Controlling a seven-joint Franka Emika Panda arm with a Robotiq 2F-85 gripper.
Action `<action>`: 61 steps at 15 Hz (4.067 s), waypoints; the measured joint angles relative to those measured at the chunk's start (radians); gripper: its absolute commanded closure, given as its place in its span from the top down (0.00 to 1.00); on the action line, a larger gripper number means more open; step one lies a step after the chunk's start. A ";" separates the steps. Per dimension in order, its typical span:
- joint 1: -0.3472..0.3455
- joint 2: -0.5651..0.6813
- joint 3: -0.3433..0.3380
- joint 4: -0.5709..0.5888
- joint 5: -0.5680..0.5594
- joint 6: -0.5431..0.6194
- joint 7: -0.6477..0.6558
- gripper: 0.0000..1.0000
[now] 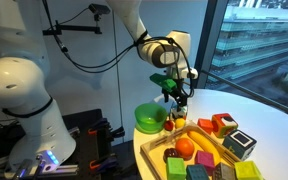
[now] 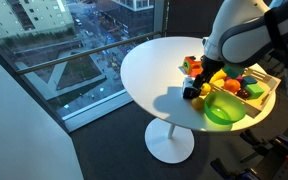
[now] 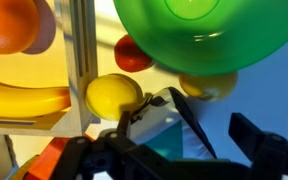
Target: Pick up the block with the number one on it and put it in the tray
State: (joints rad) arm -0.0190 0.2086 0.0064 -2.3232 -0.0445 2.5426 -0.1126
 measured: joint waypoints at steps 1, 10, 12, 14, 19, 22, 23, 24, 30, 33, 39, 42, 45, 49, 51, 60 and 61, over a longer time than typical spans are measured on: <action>0.000 0.001 0.000 0.000 0.000 -0.008 0.008 1.00; 0.007 0.035 0.000 0.006 0.000 -0.019 0.037 1.00; 0.008 0.045 0.000 0.012 0.000 -0.018 0.042 1.00; 0.011 0.057 0.000 0.026 0.000 -0.017 0.048 1.00; 0.015 0.081 0.000 0.063 0.000 -0.017 0.056 1.00; 0.019 0.094 0.000 0.078 0.000 -0.017 0.063 1.00; 0.020 0.099 0.000 0.082 0.000 -0.017 0.067 1.00; 0.020 0.104 0.000 0.086 0.000 -0.017 0.070 0.84; 0.020 0.127 -0.002 0.100 0.000 -0.017 0.073 0.31; 0.020 0.129 -0.003 0.102 0.000 -0.017 0.073 0.08; 0.020 0.130 -0.009 0.103 0.000 -0.017 0.073 0.03; 0.019 0.129 -0.011 0.106 0.000 -0.018 0.073 0.03; 0.019 0.124 -0.011 0.114 0.000 -0.018 0.073 0.02; 0.019 0.098 -0.010 0.126 0.004 -0.026 0.072 0.03; 0.019 0.079 -0.009 0.127 0.015 -0.034 0.071 0.20; 0.019 0.045 -0.008 0.136 0.029 -0.043 0.056 0.92; 0.019 0.045 -0.008 0.139 0.029 -0.043 0.044 0.98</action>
State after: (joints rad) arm -0.0005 0.2538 -0.0015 -2.1845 -0.0151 2.4999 -0.0684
